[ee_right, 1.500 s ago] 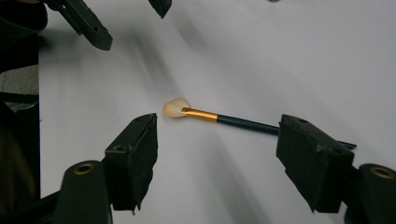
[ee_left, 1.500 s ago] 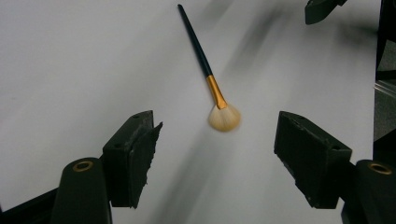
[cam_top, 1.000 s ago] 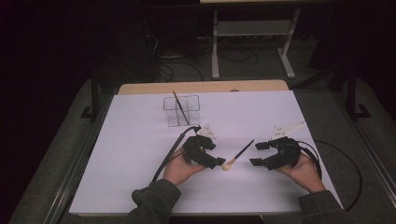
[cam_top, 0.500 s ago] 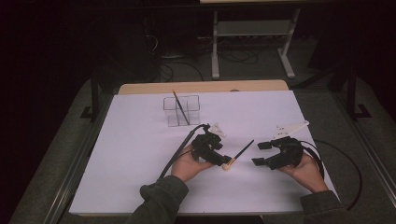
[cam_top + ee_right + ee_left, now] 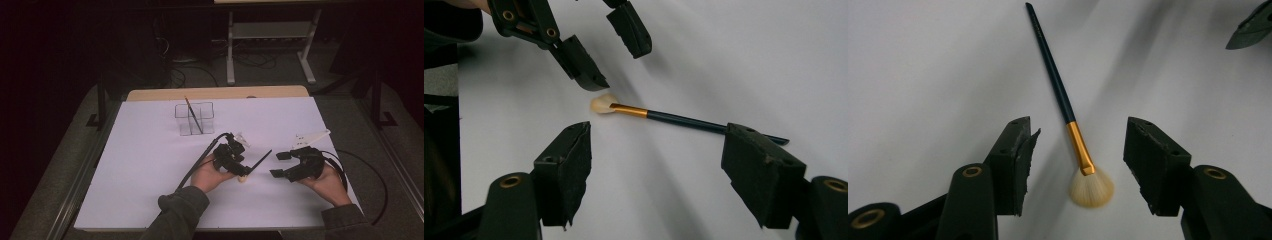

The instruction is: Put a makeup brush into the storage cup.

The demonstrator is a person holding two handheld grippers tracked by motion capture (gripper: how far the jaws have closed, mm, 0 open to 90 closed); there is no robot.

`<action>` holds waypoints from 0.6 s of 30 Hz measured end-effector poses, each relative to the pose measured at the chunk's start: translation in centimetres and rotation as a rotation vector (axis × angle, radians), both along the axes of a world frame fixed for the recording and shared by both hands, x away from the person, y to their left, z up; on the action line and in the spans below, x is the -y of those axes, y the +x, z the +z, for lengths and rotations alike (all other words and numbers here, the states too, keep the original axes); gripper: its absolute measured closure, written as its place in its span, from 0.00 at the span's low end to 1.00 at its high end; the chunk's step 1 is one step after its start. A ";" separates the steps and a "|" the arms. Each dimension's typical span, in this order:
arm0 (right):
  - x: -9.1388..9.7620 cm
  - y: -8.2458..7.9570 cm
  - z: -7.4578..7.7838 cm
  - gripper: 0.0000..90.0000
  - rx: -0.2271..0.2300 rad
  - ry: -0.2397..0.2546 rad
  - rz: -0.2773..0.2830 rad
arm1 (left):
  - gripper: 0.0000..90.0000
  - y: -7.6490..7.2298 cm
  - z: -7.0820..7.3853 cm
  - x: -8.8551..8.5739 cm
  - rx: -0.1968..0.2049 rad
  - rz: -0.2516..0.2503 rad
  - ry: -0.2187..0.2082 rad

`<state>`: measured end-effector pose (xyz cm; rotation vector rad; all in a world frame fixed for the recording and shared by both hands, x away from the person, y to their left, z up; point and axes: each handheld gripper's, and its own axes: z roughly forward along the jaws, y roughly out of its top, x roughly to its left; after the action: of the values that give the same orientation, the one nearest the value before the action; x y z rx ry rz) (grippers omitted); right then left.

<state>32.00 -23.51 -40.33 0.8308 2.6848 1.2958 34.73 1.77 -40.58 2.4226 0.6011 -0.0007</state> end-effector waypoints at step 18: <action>0.1 0.0 0.0 0.29 0.004 -0.007 -0.003 | 0.62 0.2 -1.0 1.5 -0.007 0.006 0.039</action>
<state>31.99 -23.59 -40.30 0.8311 2.6821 1.2858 34.91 0.24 -41.57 2.4595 0.6171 0.0049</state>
